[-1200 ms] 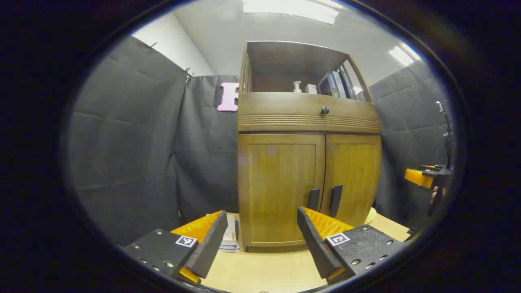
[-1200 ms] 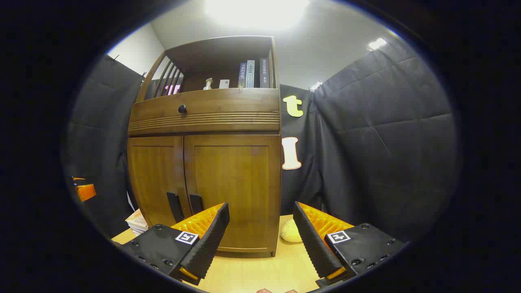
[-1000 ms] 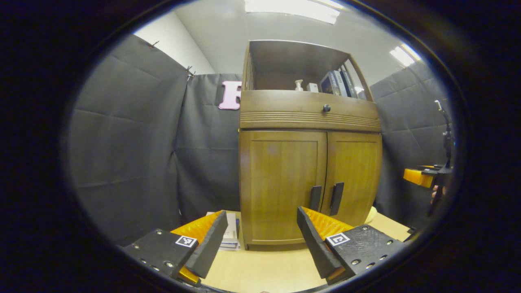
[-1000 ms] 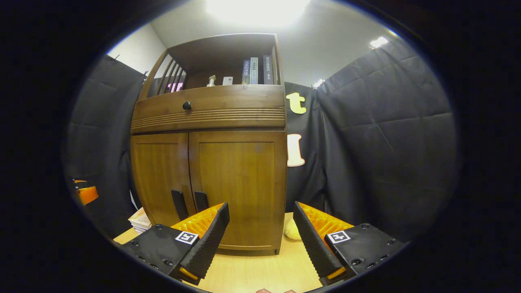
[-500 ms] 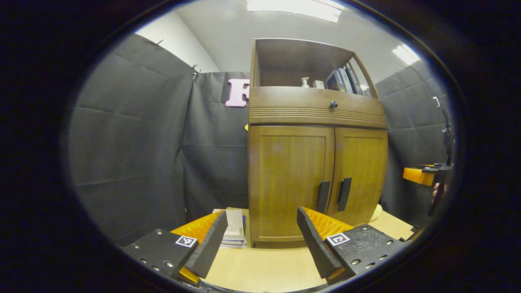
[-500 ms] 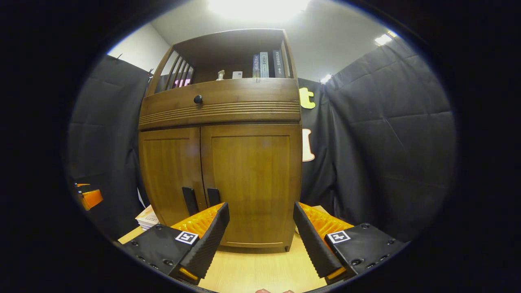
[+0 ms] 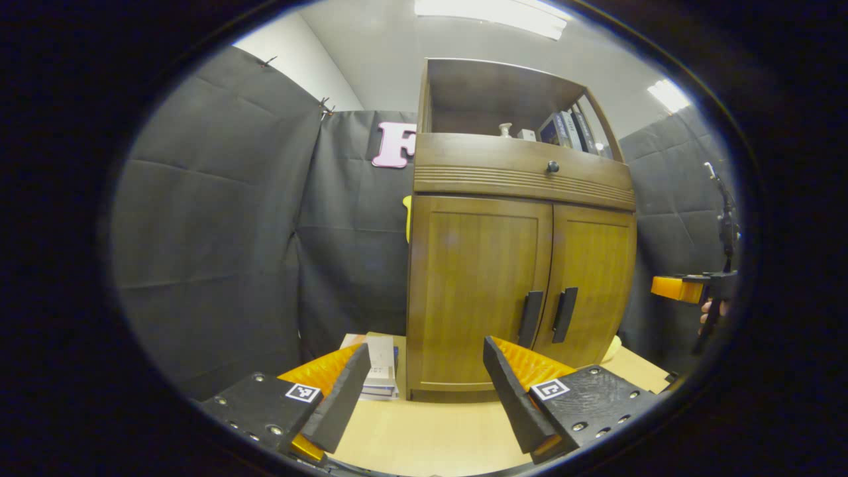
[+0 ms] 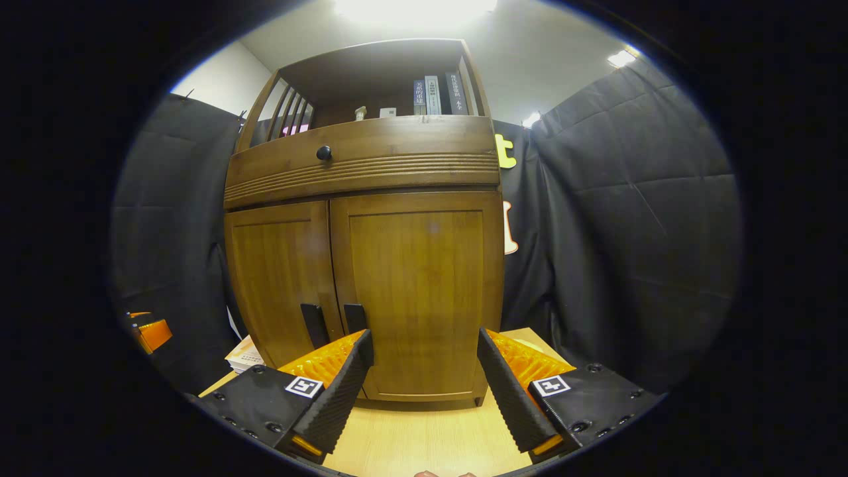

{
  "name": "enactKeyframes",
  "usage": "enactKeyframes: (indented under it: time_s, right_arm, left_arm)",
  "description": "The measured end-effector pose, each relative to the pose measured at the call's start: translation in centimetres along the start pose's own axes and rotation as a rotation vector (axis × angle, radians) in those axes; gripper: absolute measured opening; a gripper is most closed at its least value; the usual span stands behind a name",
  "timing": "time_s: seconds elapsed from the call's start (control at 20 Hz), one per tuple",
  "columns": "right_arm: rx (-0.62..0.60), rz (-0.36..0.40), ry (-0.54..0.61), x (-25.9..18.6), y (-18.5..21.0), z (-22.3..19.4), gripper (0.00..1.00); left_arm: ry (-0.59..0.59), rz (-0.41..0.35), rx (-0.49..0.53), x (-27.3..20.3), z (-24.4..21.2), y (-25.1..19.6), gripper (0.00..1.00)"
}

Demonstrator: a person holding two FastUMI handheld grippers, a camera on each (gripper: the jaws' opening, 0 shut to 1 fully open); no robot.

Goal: Open the right door of the double-door shoe cabinet with the right hand, and open the left door with the left hand.

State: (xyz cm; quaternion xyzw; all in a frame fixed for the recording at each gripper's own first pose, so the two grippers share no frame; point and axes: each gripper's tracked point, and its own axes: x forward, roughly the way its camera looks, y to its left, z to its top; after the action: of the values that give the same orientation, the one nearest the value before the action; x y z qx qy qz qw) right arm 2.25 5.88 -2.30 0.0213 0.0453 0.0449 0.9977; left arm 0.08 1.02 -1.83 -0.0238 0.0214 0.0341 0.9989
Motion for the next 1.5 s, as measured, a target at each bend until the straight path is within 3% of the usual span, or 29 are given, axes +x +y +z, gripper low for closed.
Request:
enactKeyframes:
  time_s: [0.25, 0.4, 0.65, 0.75, 0.8, 1.0, 1.05, 1.2, 1.25, 1.5]
  right_arm:
    - [0.018, 0.029, -0.01, 1.8, 2.0, 0.4, 1.0]
    - [0.001, 0.073, -0.023, 3.7, 3.9, 1.1, 0.95]
    - [-0.025, 0.107, -0.073, 6.7, 6.6, 2.8, 0.95]
    - [-0.047, 0.112, -0.079, 8.1, 7.6, 2.7, 1.0]
    - [-0.062, 0.114, -0.08, 8.7, 8.0, 2.4, 0.95]
    - [-0.063, 0.12, -0.026, 11.3, 9.5, 0.0, 0.99]
    - [-0.061, 0.118, -0.011, 11.9, 9.7, -0.8, 0.96]
    - [-0.071, 0.097, 0.025, 13.7, 9.7, -2.2, 0.95]
    - [-0.067, 0.091, 0.037, 14.2, 9.7, -2.7, 0.99]
    - [-0.066, 0.067, 0.086, 16.5, 9.8, -4.6, 0.96]
  left_arm:
    - [0.023, 0.007, 0.002, -0.1, -0.5, 0.3, 1.0]
    - [0.05, 0.013, -0.013, -0.1, -1.3, 0.2, 1.0]
    - [0.083, 0.029, -0.03, -0.3, -2.0, 0.3, 1.0]
    - [0.089, 0.038, -0.037, -0.1, -2.0, 0.5, 1.0]
    - [0.091, 0.043, -0.034, -0.1, -1.9, 0.7, 1.0]
    - [0.113, 0.067, -0.011, -0.6, -2.9, 2.1, 1.0]
    - [0.118, 0.07, -0.008, -0.8, -3.1, 2.3, 1.0]
    - [0.139, 0.079, -0.011, -0.8, -4.0, 2.8, 1.0]
    - [0.145, 0.081, -0.013, -0.9, -4.3, 3.0, 1.0]
    - [0.174, 0.093, -0.025, -0.4, -5.6, 3.6, 1.0]
